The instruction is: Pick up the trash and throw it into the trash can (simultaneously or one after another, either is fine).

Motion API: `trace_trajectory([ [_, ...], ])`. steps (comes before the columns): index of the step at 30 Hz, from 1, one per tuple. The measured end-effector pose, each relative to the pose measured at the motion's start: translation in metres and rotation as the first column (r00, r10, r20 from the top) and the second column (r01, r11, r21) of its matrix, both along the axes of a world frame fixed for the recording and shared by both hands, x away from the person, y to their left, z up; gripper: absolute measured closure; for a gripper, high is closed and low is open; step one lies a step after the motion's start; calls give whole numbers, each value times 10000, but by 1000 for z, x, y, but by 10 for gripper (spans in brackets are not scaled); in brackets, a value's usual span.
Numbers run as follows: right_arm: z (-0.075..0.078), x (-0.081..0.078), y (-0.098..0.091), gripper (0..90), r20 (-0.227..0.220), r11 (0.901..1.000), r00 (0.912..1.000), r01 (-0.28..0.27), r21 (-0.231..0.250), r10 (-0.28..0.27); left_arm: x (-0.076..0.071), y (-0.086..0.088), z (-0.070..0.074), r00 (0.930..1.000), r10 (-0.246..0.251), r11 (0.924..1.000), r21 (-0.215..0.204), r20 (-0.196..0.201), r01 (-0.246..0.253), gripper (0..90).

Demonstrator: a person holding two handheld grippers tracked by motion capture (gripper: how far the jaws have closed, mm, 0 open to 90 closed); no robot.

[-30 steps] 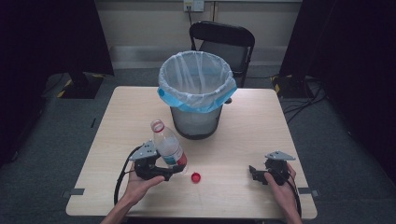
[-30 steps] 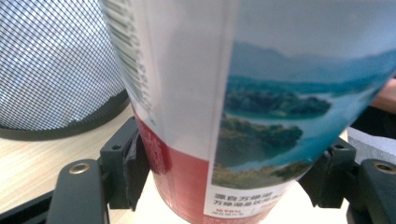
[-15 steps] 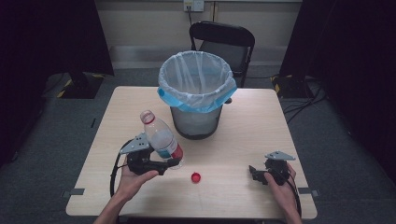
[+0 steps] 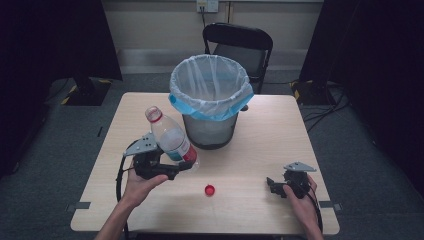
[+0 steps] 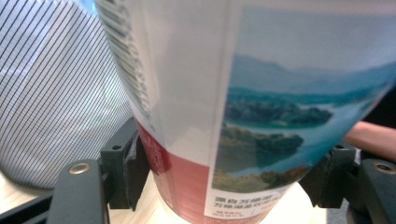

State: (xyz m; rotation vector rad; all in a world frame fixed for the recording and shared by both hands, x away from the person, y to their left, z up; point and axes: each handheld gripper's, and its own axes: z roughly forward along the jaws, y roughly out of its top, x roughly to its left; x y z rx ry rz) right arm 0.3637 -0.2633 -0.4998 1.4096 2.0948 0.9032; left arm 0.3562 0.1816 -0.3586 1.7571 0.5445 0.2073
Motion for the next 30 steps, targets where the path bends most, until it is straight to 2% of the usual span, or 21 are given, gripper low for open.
trace_trajectory([
  [1, 0, 0, 0, 112, 0, 10000, 10000, -1, 2, 1, 1, 0, 7, 10000, 37, 10000, -61, 78, -37, 281],
  [6, 0, 0, 0, 112, -1, 10000, 10000, 0, 2, 0, 2, 1, 20, 9996, 18, 9999, -162, 271, -14, 281],
  [9, 0, 0, 0, 112, -1, 10000, 10000, -1, 3, 1, 4, 2, 33, 9989, 31, 9998, -193, 473, -22, 281],
  [18, 0, 0, 0, 112, 0, 10000, 10000, 0, 1, 0, 13, 3, 55, 9961, 197, 9992, -360, 856, -166, 281],
  [23, 0, 0, 0, 112, -1, 10000, 10000, 2, 2, -2, 21, 4, 73, 9962, 129, 9975, -709, 862, -68, 282],
  [27, 0, 0, 0, 112, -1, 10000, 10000, 1, 1, -1, 24, 4, 82, 9954, 174, 9961, -880, 937, -91, 282],
  [30, 0, 0, 0, 112, -2, 10000, 10000, 0, 1, 0, 23, 1, 93, 9930, 212, 9949, -1009, 1164, -94, 282],
])
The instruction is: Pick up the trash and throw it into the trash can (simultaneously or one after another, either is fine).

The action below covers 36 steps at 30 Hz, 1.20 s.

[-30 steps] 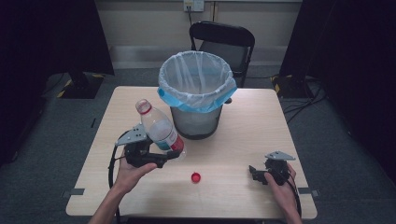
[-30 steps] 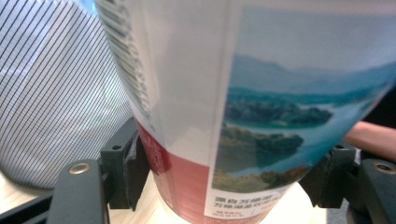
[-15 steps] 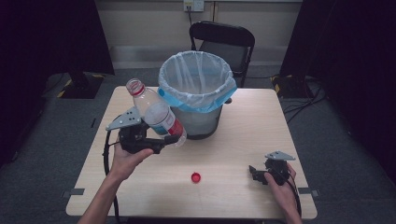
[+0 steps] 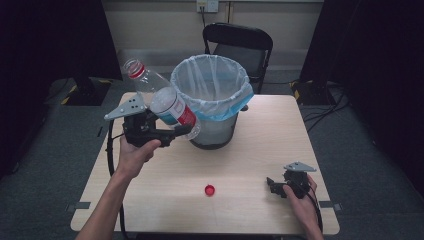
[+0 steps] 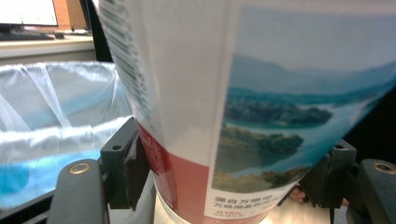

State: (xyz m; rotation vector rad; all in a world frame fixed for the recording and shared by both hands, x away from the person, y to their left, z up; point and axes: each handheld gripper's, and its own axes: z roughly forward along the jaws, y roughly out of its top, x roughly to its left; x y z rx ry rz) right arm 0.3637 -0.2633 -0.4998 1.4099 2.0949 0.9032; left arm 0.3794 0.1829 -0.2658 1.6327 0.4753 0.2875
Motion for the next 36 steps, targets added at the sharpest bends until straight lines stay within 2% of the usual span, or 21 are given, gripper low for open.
trace_trajectory([
  [4, 0, 0, 0, 112, 1, 10000, 10000, 0, 1, 0, 3, -3, 8, 9998, 50, 10000, 37, 176, -50, 282],
  [5, 0, 0, 0, 112, 2, 10000, 10000, -1, -1, 1, 5, -4, 13, 9995, 65, 10000, 29, 303, -65, 281],
  [7, 0, 0, 0, 112, 2, 10000, 10000, 3, 2, -3, 10, -5, 17, 9995, 84, 10000, -35, 308, -82, 281],
  [14, 0, 0, 0, 112, 4, 10000, 10000, 17, 4, -17, 19, -9, 20, 9979, 431, 9989, -215, 474, -421, 281],
  [17, 0, 0, 0, 112, 6, 10000, 10000, 17, 2, -17, 25, -12, 21, 9962, 645, 9979, -22, 592, -644, 282],
  [24, 0, 0, 0, 112, 4, 10000, 10000, 19, 1, -19, 41, -17, 27, 9957, 846, 9962, -248, 376, -837, 282],
  [25, 0, 0, 0, 112, 5, 10000, 10000, 17, 1, -17, 48, -18, 29, 9944, 969, 9953, -107, 411, -965, 283],
  [26, 0, 0, 0, 112, 5, 10000, 10000, 17, 1, -17, 48, -18, 29, 9944, 969, 9953, -107, 411, -965, 283],
  [27, 0, 0, 0, 112, 4, 10000, 10000, 18, 1, -18, 55, -20, 30, 9954, 899, 9959, -21, 321, -899, 284],
  [28, 0, 0, 0, 112, 4, 10000, 10000, 18, 2, -18, 55, -20, 30, 9954, 899, 9959, -21, 321, -899, 284],
  [29, 0, 0, 0, 112, 4, 10000, 10000, 18, 1, -18, 63, -20, 32, 9930, 1133, 9931, 255, 338, -1142, 284],
  [34, 0, 0, 0, 112, 0, 10000, 10000, 0, -1, 0, 72, -21, 39, 9912, 1262, 9917, 186, 401, -1271, 284],
  [36, 0, 0, 0, 112, 1, 10000, 10000, 3, 0, -3, 77, -22, 43, 9919, 1217, 9925, 34, 365, -1219, 284],
])
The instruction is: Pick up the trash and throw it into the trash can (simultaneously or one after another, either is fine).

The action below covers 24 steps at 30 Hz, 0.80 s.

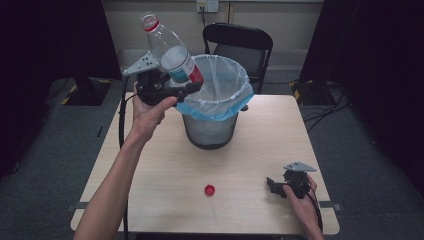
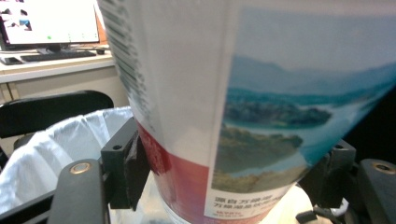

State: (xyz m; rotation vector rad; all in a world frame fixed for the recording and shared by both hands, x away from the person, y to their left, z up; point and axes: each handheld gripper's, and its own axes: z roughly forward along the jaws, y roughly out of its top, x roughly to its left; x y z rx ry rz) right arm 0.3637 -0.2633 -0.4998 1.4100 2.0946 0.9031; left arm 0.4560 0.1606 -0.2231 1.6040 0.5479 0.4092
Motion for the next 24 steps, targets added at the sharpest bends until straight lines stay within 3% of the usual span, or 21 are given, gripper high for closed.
trace_trajectory([
  [3, 0, 0, 0, 112, -1, 10000, 10000, 1, 0, -1, 12, -5, 2, 9993, 368, 9992, 181, 108, -370, 284],
  [11, 0, 0, 0, 112, 0, 10000, 10000, -2, -1, 2, 35, -20, -7, 9980, 629, 9944, 854, -36, -623, 281],
  [19, 0, 0, 0, 112, 1, 10000, 10000, -1, 1, 1, 44, -24, -10, 9965, 726, 9931, 957, -407, -684, 270],
  [21, 0, 0, 0, 112, 2, 10000, 10000, 0, 1, 0, 45, -25, -10, 9961, 679, 9953, 731, -555, -638, 270],
  [24, 0, 0, 0, 112, 2, 10000, 10000, 0, 2, 0, 47, -26, -11, 9947, 751, 9944, 796, -699, -695, 263],
])
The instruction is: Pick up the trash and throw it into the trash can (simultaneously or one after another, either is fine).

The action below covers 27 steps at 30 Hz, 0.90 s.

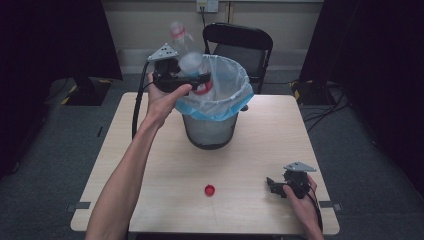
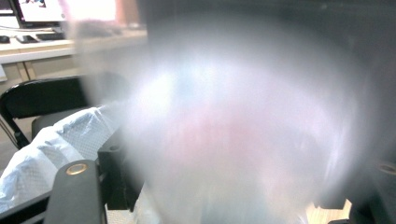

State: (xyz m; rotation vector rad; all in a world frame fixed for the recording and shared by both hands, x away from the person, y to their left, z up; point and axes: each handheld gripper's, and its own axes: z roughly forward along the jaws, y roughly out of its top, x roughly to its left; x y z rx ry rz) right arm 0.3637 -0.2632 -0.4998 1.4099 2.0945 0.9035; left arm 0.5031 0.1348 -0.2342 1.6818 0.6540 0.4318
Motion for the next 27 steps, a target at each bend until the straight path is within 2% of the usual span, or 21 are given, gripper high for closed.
trace_trajectory([
  [1, 0, 0, 0, 112, 0, 10000, 10000, -1, -3, 1, 1, -1, -2, 10000, 48, 9998, 195, -75, -47, 249],
  [2, 0, 0, 0, 112, 0, 10000, 10000, -1, -3, 1, 1, -1, -2, 10000, 48, 9998, 195, -75, -47, 249],
  [8, 0, 0, 0, 112, -1, 10000, 10000, 0, -4, 0, 0, 2, -2, 10000, -60, 9999, -115, -41, 60, 226],
  [16, 0, 0, 0, 112, -1, 10000, 10000, 2, -1, -2, -5, 10, 0, 9999, -117, 9996, -238, 13, 118, 210],
  [22, 0, 0, 0, 111, 0, 10000, 10000, 2, -5, -2, -9, 17, -5, 9992, -309, 9985, -452, -272, 296, 199],
  [27, 0, 0, 0, 112, 0, 10000, 10000, 1, -7, -1, -17, 21, -9, 9989, -428, 9980, -478, -177, 420, 199],
])
